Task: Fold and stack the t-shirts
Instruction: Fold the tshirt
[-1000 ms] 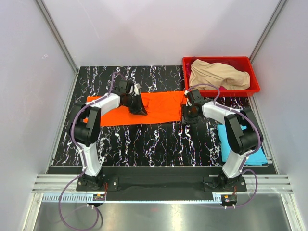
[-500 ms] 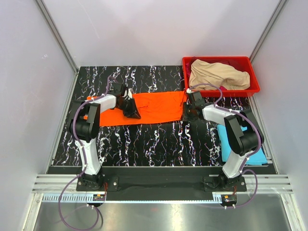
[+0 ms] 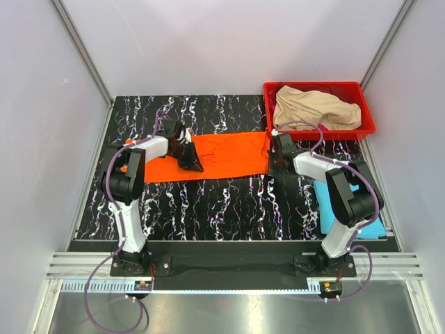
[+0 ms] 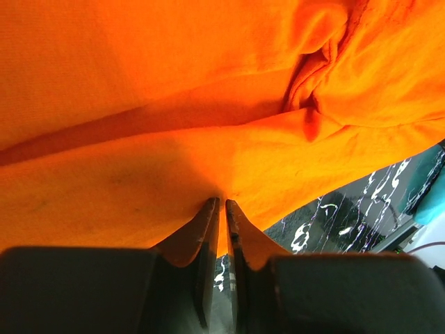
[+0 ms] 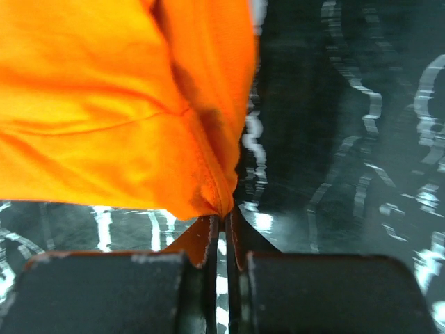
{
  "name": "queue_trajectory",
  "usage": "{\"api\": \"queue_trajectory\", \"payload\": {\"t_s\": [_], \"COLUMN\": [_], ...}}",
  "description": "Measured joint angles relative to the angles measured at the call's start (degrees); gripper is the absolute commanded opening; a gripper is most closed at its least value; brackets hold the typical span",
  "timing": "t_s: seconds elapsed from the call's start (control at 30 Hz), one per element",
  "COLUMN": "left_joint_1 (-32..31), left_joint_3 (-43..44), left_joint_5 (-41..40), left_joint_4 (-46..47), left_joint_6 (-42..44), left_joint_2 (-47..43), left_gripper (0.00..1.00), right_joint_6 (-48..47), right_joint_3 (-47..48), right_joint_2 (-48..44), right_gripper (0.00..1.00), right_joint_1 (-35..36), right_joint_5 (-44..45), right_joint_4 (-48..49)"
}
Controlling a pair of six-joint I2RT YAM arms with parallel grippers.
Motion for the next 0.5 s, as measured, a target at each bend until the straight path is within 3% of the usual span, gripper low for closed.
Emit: {"api": "queue_trajectory", "payload": {"t_s": [0.2, 0.27, 0.5], "left_joint_1": [0.42, 0.59, 0.94], "left_joint_3": [0.15, 0.15, 0.9], "left_joint_5": [0.09, 0.46, 1.88], "left_joint_4": [-0.2, -0.17, -0.57], "left_joint_6": [0.04, 0.04, 0.63], "left_joint_2": [0.24, 0.44, 1.27], "left_gripper": [0.15, 0.15, 0.14], "right_joint_6": [-0.2, -0.11, -0.63], "right_joint_3": [4.55, 5.22, 7.13], "right_joint_2": [0.94, 0.98, 2.14], "right_gripper": [0.01, 0.08, 0.17], "right_joint_1": [0.09, 0.24, 0.76], "right_joint_5": [7.54, 10.08, 13.84], "right_joint_4": [-8.0, -10.03, -13.35]}}
